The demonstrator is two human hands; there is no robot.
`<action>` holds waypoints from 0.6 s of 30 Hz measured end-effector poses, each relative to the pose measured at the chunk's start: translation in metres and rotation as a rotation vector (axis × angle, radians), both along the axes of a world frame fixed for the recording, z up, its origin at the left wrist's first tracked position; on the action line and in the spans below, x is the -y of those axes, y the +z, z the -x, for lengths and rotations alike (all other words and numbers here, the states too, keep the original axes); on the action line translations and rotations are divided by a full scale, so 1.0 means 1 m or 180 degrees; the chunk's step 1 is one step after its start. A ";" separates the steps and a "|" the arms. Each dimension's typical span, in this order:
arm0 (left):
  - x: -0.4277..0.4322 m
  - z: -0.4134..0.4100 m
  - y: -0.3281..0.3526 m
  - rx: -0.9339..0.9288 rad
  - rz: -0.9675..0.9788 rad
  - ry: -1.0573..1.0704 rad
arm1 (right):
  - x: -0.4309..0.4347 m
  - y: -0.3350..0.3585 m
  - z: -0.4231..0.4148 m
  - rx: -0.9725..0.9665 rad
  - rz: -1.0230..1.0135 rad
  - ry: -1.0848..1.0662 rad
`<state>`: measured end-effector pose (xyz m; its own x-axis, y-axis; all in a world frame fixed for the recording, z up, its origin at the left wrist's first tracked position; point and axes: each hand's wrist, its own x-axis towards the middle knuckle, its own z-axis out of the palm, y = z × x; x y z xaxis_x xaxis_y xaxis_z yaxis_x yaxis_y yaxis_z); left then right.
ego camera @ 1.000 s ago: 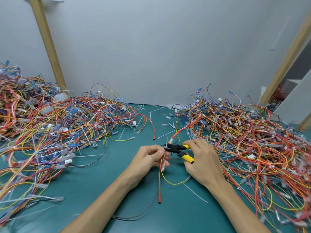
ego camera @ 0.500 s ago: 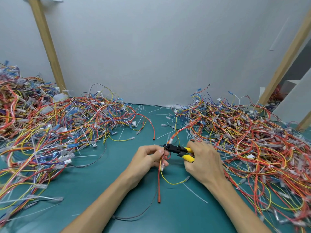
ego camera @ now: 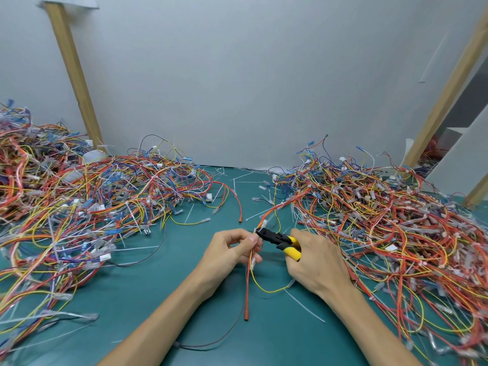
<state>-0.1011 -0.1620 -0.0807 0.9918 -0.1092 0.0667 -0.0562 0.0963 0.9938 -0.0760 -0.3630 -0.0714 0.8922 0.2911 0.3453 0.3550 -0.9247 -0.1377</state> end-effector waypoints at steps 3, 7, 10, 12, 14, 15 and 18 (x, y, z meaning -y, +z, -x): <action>0.000 0.000 0.000 0.0001 0.0009 -0.0014 | 0.000 0.001 0.001 -0.0013 -0.0076 -0.0045; -0.001 0.000 -0.001 -0.0009 0.0014 -0.0049 | 0.000 0.001 0.002 -0.0082 -0.0143 -0.0037; -0.001 0.000 -0.001 -0.0005 0.0055 -0.0080 | 0.000 0.001 0.001 -0.0106 -0.0118 -0.0067; -0.001 0.000 0.000 0.0004 0.0090 -0.0120 | -0.001 0.001 0.000 -0.0135 -0.0066 -0.0130; -0.001 0.000 0.000 0.0008 0.0098 -0.0141 | 0.000 0.002 0.000 -0.0160 -0.0055 -0.0142; -0.001 0.000 0.000 0.0007 0.0105 -0.0147 | 0.000 0.002 0.000 -0.0168 -0.0055 -0.0135; -0.001 0.000 0.001 -0.0015 0.0128 -0.0155 | 0.000 0.002 0.000 -0.0180 -0.0083 -0.0090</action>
<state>-0.1013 -0.1613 -0.0801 0.9857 -0.1546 0.0673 -0.0458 0.1387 0.9893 -0.0762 -0.3631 -0.0697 0.9182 0.2572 0.3013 0.3199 -0.9300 -0.1810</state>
